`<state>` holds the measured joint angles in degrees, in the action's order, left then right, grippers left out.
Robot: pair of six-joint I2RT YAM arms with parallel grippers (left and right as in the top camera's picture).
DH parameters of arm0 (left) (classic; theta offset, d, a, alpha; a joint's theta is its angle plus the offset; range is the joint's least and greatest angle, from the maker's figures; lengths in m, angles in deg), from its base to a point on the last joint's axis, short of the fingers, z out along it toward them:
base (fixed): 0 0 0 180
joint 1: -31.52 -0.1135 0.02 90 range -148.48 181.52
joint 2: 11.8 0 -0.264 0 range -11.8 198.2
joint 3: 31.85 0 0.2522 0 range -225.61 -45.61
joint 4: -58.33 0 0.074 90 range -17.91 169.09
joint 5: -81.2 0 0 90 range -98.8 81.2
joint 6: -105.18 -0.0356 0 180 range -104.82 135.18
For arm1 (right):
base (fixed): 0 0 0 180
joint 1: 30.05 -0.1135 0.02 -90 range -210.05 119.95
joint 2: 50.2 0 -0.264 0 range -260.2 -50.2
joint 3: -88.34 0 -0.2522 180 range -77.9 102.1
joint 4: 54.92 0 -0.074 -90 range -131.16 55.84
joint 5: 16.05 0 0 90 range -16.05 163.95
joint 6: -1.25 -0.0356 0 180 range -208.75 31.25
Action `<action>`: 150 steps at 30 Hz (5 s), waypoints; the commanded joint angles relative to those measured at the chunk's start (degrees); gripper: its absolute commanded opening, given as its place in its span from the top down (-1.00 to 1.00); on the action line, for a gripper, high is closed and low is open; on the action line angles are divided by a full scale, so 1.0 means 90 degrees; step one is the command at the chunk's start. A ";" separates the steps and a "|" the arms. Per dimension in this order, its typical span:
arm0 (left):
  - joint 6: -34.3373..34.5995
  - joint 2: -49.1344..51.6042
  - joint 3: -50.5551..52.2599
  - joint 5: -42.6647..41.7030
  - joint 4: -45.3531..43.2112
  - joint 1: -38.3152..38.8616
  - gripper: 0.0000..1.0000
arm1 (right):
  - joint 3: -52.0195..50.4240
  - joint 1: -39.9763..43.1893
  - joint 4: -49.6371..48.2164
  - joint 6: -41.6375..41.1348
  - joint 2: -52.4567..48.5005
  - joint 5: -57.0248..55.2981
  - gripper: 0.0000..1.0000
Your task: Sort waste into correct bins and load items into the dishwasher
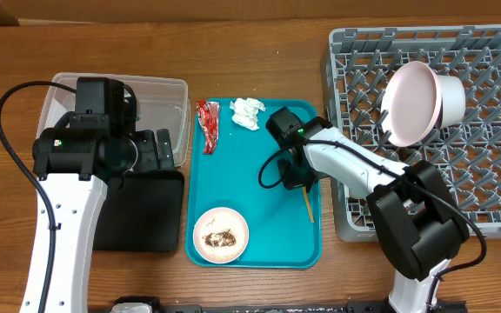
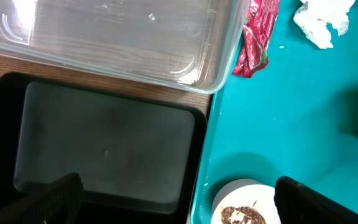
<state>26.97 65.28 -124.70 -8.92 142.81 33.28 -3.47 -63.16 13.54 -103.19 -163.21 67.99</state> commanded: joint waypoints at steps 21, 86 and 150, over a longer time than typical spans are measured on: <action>-0.0100 0.0049 -0.0070 0.0083 -0.0005 -0.0027 -1.00 | 0.1821 0.1688 0.0250 0.0916 0.1622 -0.0481 0.92; -0.0100 0.0049 -0.0070 0.0080 -0.0005 -0.0027 -1.00 | 0.1768 0.2803 0.1146 0.1967 0.7242 0.1018 -1.00; -0.0102 0.0049 -0.0070 0.0080 -0.0005 -0.0027 -1.00 | -0.8221 0.4930 -0.5571 0.1943 1.2539 0.0947 -1.00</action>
<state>26.97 65.28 -124.72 -8.92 142.83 33.28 -76.84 -18.85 -36.47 -85.74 -50.93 76.87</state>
